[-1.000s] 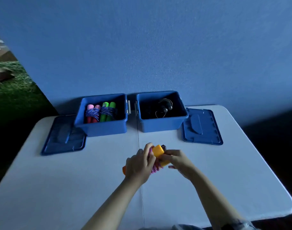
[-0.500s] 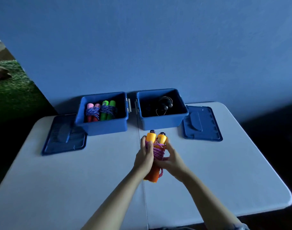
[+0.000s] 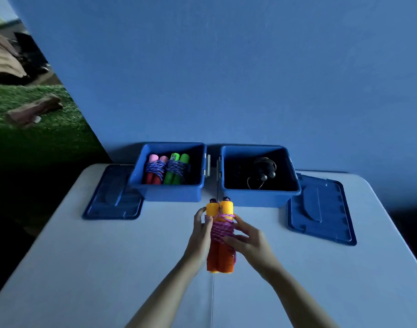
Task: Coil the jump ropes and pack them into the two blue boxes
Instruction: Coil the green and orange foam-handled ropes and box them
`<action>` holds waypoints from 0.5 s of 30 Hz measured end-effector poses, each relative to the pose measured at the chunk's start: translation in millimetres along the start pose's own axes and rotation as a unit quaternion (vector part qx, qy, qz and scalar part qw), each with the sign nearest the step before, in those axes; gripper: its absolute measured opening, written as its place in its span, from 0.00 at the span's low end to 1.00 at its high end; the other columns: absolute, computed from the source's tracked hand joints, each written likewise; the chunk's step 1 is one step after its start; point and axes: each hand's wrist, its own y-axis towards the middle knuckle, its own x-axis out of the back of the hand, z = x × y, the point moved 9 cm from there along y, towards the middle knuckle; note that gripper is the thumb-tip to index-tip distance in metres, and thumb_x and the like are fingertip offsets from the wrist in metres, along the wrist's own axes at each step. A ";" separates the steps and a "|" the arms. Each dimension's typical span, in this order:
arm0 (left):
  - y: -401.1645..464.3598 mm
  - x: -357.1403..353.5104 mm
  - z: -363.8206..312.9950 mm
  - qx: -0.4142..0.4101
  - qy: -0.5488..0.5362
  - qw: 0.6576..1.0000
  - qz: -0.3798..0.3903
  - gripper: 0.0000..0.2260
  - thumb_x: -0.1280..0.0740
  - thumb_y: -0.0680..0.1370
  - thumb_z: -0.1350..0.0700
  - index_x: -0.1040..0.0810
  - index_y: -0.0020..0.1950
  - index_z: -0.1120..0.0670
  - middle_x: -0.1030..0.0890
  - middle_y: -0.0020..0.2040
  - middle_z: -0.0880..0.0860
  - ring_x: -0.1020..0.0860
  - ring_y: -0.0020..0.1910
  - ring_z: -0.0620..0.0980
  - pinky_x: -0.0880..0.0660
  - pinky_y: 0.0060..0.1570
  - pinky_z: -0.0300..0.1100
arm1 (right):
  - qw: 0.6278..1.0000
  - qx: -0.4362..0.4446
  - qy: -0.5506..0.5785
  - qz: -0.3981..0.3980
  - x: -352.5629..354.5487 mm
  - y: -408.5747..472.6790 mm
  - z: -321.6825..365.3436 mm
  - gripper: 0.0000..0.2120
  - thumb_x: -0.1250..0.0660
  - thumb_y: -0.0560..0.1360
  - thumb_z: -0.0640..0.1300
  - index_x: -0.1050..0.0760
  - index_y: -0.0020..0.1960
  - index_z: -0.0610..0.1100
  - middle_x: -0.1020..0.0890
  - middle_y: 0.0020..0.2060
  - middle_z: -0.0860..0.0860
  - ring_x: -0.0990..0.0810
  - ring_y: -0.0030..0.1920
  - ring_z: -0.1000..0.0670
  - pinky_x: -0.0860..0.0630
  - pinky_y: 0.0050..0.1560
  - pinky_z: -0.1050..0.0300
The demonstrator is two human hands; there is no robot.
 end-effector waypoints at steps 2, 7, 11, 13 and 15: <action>14.0 13.4 0.0 0.009 0.033 0.999 0.006 0.18 0.44 0.74 0.31 0.36 0.63 0.31 0.19 0.53 0.48 0.20 0.53 0.53 0.25 0.57 0.58 | 1.000 -0.002 0.015 -0.016 -3.5 11.5 4.8 0.25 0.28 0.71 0.36 0.27 0.64 0.54 0.19 0.54 0.52 0.17 0.50 0.46 0.20 0.52 0.52; 50.7 76.2 -48.3 -0.111 0.231 0.963 -0.084 0.19 0.43 0.82 0.47 0.33 0.72 0.53 0.25 0.61 0.53 0.26 0.59 0.53 0.31 0.56 0.44 | 0.997 0.014 0.013 -0.077 -9.7 52.5 29.9 0.22 0.26 0.68 0.34 0.25 0.56 0.54 0.19 0.52 0.52 0.17 0.47 0.49 0.21 0.48 0.58; 98.0 137.1 -78.7 -0.235 0.431 0.854 -0.175 0.19 0.43 0.77 0.49 0.27 0.63 0.59 0.21 0.54 0.59 0.22 0.52 0.61 0.22 0.47 0.53 | 0.990 0.038 -0.028 -0.130 -19.1 91.7 57.1 0.20 0.24 0.66 0.37 0.24 0.54 0.52 0.18 0.49 0.55 0.18 0.42 0.56 0.25 0.41 0.65; 128.8 158.1 -79.3 -0.230 0.469 0.837 -0.164 0.21 0.43 0.75 0.49 0.28 0.62 0.58 0.22 0.56 0.60 0.22 0.52 0.62 0.23 0.47 0.56 | 0.986 0.053 -0.037 -0.157 -24.4 113.2 67.7 0.19 0.24 0.66 0.36 0.24 0.51 0.53 0.18 0.47 0.55 0.19 0.42 0.53 0.24 0.43 0.64; 150.0 173.2 -81.6 -0.219 0.509 0.818 -0.152 0.23 0.44 0.73 0.49 0.27 0.63 0.58 0.24 0.61 0.60 0.23 0.55 0.62 0.25 0.51 0.58 | 0.977 0.063 -0.064 -0.193 -28.3 133.8 79.0 0.19 0.25 0.66 0.36 0.24 0.52 0.52 0.18 0.46 0.55 0.19 0.41 0.53 0.23 0.43 0.62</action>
